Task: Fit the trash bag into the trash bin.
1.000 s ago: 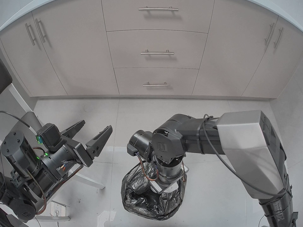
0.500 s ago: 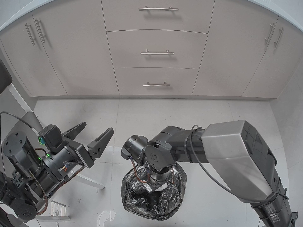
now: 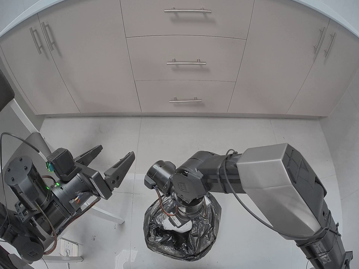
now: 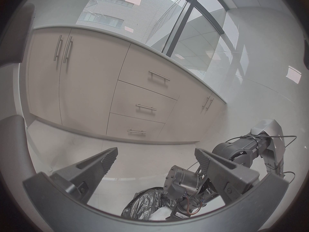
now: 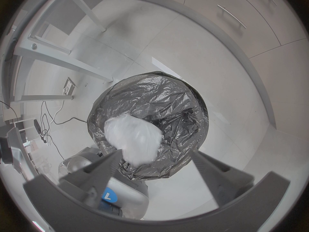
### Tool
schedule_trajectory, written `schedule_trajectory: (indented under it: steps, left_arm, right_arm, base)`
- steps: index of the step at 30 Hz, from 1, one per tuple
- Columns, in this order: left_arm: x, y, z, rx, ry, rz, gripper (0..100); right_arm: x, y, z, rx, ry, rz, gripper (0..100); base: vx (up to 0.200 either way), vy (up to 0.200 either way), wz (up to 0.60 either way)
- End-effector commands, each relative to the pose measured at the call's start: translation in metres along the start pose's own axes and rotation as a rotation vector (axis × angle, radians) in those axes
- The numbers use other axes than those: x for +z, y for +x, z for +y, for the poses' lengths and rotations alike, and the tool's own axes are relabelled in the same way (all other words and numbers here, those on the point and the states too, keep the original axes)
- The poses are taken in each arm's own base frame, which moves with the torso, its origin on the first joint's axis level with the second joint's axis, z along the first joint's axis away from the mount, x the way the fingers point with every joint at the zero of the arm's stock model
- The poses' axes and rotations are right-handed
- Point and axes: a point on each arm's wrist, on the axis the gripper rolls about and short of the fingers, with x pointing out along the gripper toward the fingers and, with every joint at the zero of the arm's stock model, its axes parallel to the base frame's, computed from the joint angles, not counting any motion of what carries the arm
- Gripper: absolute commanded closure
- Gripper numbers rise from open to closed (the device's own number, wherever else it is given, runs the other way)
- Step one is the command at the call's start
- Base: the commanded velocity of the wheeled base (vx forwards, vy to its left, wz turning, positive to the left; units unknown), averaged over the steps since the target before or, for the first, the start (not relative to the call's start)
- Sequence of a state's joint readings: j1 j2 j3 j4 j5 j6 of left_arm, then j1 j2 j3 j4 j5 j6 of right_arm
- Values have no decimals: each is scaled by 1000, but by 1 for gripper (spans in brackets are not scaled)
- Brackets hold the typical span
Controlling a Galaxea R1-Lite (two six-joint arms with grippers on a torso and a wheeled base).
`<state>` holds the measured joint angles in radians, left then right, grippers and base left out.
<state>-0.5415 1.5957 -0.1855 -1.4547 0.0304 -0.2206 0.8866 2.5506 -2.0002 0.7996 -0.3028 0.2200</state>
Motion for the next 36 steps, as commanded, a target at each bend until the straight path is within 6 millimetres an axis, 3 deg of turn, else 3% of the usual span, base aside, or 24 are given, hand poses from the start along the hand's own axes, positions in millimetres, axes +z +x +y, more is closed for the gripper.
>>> schedule_trajectory:
  steps: [1,22,36]
  left_arm:
    - [0,0,0,0,0,-2,0]
    - [1,1,-1,-3,-1,-7,0]
    - [-4,-3,-8,-33,52,16,0]
  right_arm:
    - [0,-1,1,1,1,-1,0]
    - [1,-3,-2,-30,13,-12,0]
    - [6,-29,-60,-96,172,-12,0]
  base:
    - [0,0,0]
    - [0,0,0]
    - [0,0,0]
